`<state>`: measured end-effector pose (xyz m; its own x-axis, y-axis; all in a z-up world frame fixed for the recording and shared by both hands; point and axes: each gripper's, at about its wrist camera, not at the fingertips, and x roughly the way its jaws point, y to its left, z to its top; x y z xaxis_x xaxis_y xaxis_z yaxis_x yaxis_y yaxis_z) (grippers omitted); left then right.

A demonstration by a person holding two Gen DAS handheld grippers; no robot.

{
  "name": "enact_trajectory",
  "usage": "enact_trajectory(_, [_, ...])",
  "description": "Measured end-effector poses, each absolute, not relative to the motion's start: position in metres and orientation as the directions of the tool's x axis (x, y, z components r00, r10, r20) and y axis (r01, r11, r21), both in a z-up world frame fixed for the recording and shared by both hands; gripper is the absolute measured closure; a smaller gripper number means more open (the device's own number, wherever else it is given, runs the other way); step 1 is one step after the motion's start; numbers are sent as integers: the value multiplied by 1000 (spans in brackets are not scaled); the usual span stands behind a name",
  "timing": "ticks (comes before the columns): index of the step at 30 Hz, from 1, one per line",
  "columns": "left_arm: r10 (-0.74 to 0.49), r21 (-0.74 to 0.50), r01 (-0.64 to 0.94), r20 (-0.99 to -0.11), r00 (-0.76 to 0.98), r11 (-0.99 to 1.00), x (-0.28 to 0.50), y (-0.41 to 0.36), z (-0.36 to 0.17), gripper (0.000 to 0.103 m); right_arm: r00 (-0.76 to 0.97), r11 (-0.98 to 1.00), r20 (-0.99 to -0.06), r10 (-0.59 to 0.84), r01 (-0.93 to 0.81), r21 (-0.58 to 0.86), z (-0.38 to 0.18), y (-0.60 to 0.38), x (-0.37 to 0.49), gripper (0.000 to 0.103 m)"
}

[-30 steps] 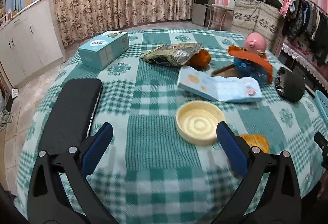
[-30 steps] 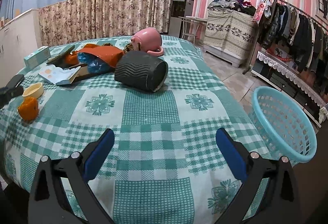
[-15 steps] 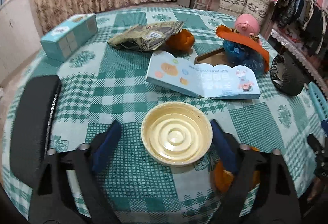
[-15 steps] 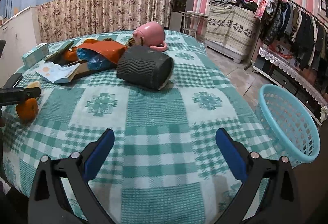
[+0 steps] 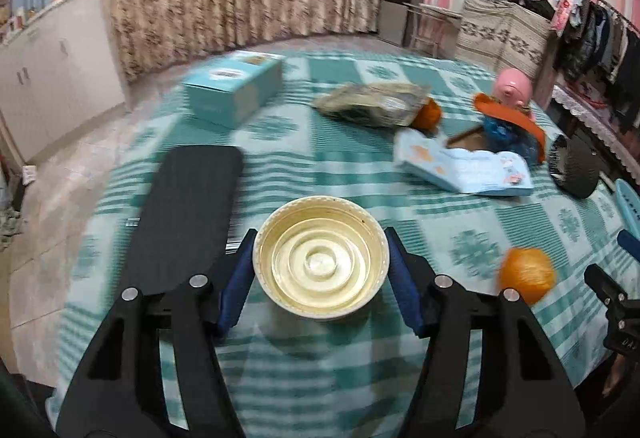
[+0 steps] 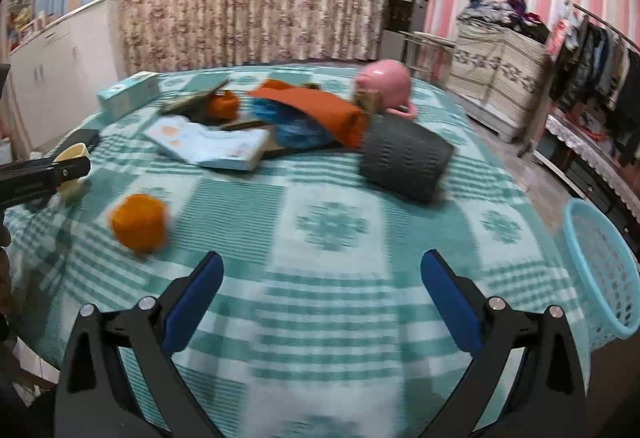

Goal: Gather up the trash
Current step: 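Grasp the cream bowl with the left tool while the right tool grasps the orange peel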

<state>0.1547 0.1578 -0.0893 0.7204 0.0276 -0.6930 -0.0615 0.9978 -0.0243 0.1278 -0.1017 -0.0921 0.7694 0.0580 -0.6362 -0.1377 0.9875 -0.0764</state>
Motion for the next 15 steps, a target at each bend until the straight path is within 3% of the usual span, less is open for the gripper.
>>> enact_trajectory(9, [88,-12,-129,-667,740,992,127,207,-86,43,743,963,-650,162,-262,-60,-95,-29,128,6])
enact_trajectory(15, [73,-53,-150,-684,726,987,124,221,-97,43,720,961,-680,138,-263,-83,-103,-18,144,6])
